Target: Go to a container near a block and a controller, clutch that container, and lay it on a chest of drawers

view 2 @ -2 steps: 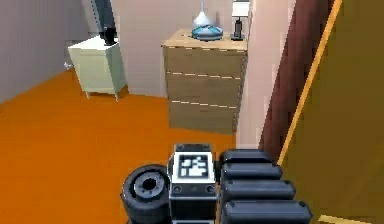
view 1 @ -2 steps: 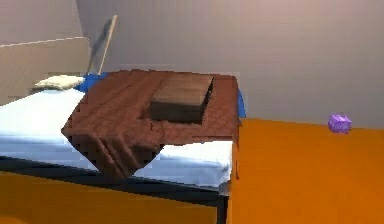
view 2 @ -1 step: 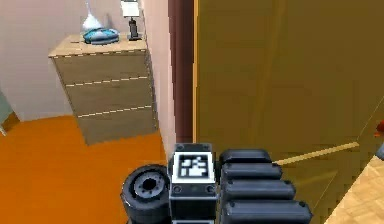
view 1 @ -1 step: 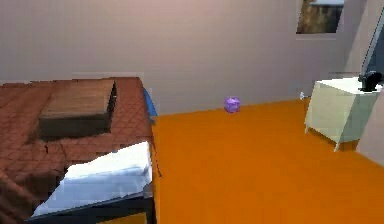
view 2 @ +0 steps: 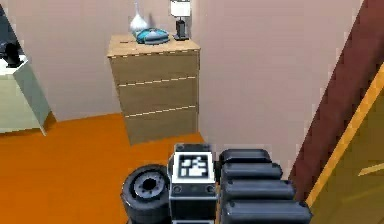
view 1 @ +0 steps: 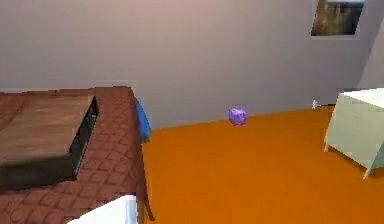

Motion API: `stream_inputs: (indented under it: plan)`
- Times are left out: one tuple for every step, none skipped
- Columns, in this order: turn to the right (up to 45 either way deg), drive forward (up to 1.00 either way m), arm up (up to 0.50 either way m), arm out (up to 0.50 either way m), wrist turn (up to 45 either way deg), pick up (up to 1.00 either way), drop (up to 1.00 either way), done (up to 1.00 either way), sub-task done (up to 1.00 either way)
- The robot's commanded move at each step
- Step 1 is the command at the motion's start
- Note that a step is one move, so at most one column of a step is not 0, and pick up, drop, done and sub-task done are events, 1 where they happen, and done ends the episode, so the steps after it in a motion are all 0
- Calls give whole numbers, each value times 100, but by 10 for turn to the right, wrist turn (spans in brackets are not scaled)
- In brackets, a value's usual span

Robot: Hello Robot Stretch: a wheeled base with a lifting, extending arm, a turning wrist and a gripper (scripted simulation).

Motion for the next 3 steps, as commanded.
stream_inputs:
  plan:
    - [450,0,0,0,0,0,0,0,0]
    - [360,0,0,0,0,0,0,0,0]
    - [0,100,0,0,0,0,0,0,0]
